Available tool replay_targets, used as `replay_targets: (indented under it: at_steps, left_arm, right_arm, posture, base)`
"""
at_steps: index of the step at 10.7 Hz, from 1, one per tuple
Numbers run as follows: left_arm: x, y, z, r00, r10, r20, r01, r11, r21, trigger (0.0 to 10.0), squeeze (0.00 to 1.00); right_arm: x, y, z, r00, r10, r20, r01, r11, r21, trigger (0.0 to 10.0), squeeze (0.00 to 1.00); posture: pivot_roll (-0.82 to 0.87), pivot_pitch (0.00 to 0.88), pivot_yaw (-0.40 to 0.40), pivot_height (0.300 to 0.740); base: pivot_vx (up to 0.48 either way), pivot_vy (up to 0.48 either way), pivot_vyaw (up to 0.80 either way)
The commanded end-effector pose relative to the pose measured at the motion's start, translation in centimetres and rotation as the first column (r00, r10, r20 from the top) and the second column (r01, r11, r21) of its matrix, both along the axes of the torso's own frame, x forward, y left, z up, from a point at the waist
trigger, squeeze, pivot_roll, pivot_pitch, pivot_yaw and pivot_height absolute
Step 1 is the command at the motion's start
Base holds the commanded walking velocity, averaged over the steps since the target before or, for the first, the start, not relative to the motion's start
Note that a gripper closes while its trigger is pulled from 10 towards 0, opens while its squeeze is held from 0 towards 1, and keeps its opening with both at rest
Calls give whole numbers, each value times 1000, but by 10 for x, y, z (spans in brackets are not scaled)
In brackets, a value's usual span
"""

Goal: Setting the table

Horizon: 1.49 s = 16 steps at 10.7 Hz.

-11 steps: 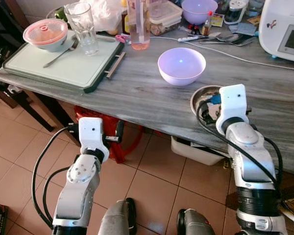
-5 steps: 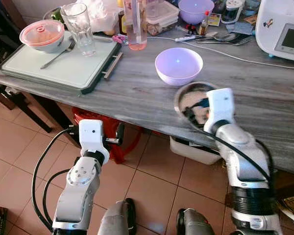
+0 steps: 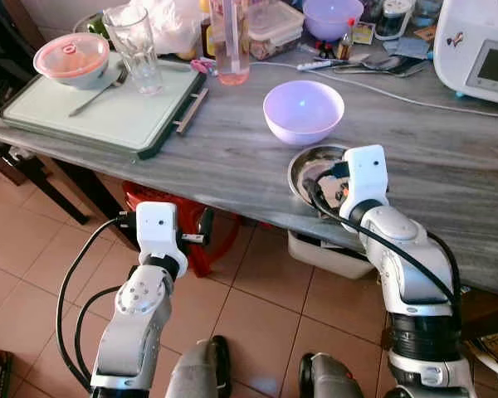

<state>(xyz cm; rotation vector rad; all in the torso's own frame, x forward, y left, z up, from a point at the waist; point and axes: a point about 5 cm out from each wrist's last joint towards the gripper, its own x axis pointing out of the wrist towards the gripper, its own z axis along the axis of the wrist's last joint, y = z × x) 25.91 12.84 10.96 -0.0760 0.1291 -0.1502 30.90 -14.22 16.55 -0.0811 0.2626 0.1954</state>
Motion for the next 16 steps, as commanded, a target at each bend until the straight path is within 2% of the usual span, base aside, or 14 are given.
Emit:
replay_targets:
  at_steps: [1, 2, 3, 4, 6, 7, 8, 14, 15, 16]
  left_arm:
    - [0, 6, -3, 1000, 24, -12, -24, 1000, 12, 10000, 0]
    - [0, 8, -3, 999, 36, -9, -36, 999, 15, 10000, 0]
    - [0, 10, -3, 999, 49, 2, -49, 999, 15, 10000, 0]
    - [0, 10, -3, 999, 51, 4, -51, 999, 13, 10000, 0]
    - [0, 13, -5, 998, 64, 6, -64, 998, 12, 10000, 0]
    - [1, 13, -5, 998, 66, 8, -66, 998, 11, 10000, 0]
    - [1, 13, -5, 998, 67, 12, -67, 998, 10, 10000, 0]
    - [4, 12, -4, 998, 62, 22, -63, 998, 7, 10000, 0]
    - [4, 13, -3, 998, 63, 26, -63, 998, 8, 10000, 0]
    - [1, 13, -6, 998, 60, 17, -60, 998, 7, 10000, 0]
  right_arm:
    - [-3, 4, 13, 996, 4, 86, -7, 999, 32, 10000, 894]
    - [-5, 5, 16, 993, 6, 120, -12, 998, 54, 10000, 506]
    - [-9, 6, 22, 977, 0, 215, -14, 998, 67, 10000, 0]
    - [-15, 7, 27, 949, 22, 315, -27, 1000, 11, 10000, 0]
    - [-30, 3, 20, 925, 19, 380, -7, 999, -35, 10000, 0]
    - [-32, -4, 13, 926, -12, 377, 29, 999, -41, 10000, 0]
    - [-31, -10, 7, 927, -65, 369, 70, 998, 0, 10000, 0]
    - [-26, -7, -1, 916, -76, 393, 81, 997, 3, 10000, 0]
    - [-26, -8, -2, 917, -94, 389, 94, 995, 19, 10000, 0]
    - [-26, -12, -10, 930, -132, 344, 127, 991, 37, 10000, 0]
  posture:
    - [25, 132, 79, 740]
    - [26, 125, 76, 740]
    - [27, 110, 73, 740]
    - [27, 101, 70, 740]
    - [24, 84, 66, 740]
    - [24, 77, 68, 740]
    - [23, 70, 71, 740]
    - [30, 60, 69, 740]
    - [31, 61, 69, 740]
    - [30, 59, 72, 740]
  base:
    - [0, 0, 0]
    - [0, 0, 0]
    - [0, 0, 0]
    - [-259, 0, 0]
    - [-296, 0, 0]
    - [-311, 0, 0]
    - [-315, 0, 0]
    - [-359, 0, -221]
    - [-311, 0, 0]
    - [-262, 0, 0]
